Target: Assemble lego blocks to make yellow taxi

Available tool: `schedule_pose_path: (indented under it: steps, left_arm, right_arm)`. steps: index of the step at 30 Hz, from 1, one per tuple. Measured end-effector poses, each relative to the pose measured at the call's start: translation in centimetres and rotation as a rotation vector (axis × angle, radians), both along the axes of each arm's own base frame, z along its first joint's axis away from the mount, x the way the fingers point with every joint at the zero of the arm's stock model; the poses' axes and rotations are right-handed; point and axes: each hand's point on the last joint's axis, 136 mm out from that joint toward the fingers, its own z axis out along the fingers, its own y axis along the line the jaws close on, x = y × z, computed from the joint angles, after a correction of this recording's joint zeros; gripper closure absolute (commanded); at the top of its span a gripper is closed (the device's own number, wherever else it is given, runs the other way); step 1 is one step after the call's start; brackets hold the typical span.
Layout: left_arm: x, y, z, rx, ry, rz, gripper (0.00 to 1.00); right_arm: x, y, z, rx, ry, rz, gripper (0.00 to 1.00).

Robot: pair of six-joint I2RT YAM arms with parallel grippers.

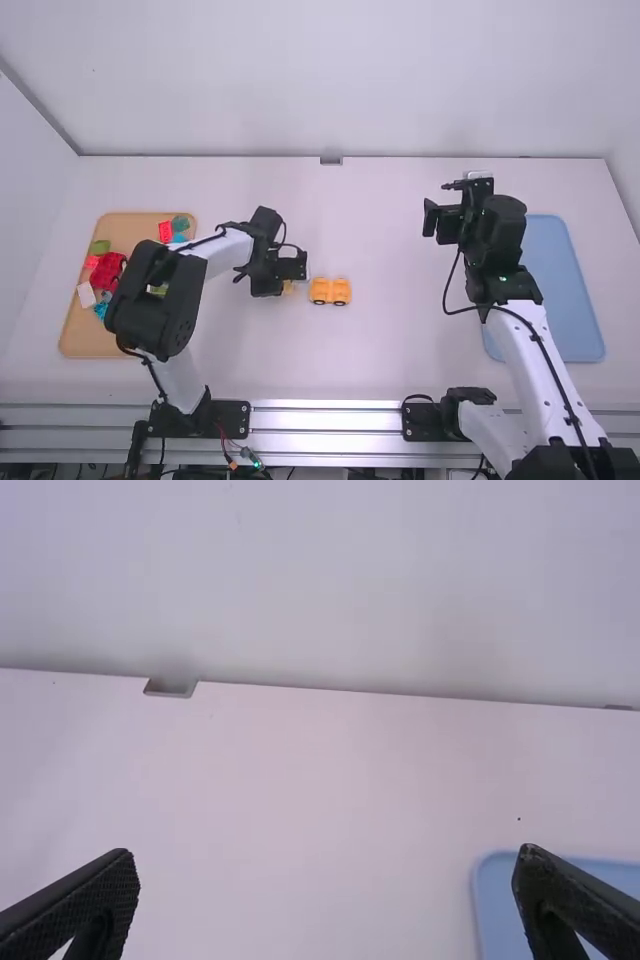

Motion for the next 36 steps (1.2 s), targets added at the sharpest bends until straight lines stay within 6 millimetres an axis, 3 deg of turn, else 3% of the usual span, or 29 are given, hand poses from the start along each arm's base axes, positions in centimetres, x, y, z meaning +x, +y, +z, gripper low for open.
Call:
schedule_pose_path:
  steps: [1, 3, 11, 15, 22, 27, 32, 36]
  left_arm:
    - [-0.2, 0.1, -0.1, 0.002, 0.005, 0.000, 0.72]
    - [-0.1, 0.0, -0.1, 0.001, 0.002, -0.003, 0.01]
    - [-0.8, -0.3, 0.3, -0.020, 0.045, 0.009, 0.01]
    - [-0.5, -1.0, 2.3, -0.046, 0.081, 0.015, 0.01]
    - [2.9, -4.8, 11.0, -0.234, 0.021, -0.079, 0.01]
    - [5.2, -7.4, 14.5, -0.382, -0.105, -0.164, 0.01]
    - [3.2, -7.9, 15.0, -0.447, -0.051, -0.246, 0.01]
    - [1.8, -6.6, 14.9, -0.517, -0.019, -0.309, 0.01]
  right_arm:
    - [0.0, 0.0, 0.0, 0.000, 0.000, 0.000, 0.01]
    - [0.0, 0.0, 0.0, 0.003, 0.000, -0.002, 0.01]
    - [0.0, 0.0, 0.0, 0.001, 0.000, -0.001, 0.02]
    - [0.0, 0.0, 0.0, 0.001, 0.001, -0.001, 0.02]
    - [-0.1, 0.5, 0.0, 0.014, 0.002, 0.024, 0.01]
    - [-0.3, 1.6, 0.1, 0.039, 0.001, 0.087, 0.02]
    - [-0.5, 3.0, 0.4, 0.074, -0.005, 0.161, 0.02]
    - [-0.6, 3.5, 0.8, 0.085, -0.019, 0.191, 0.02]
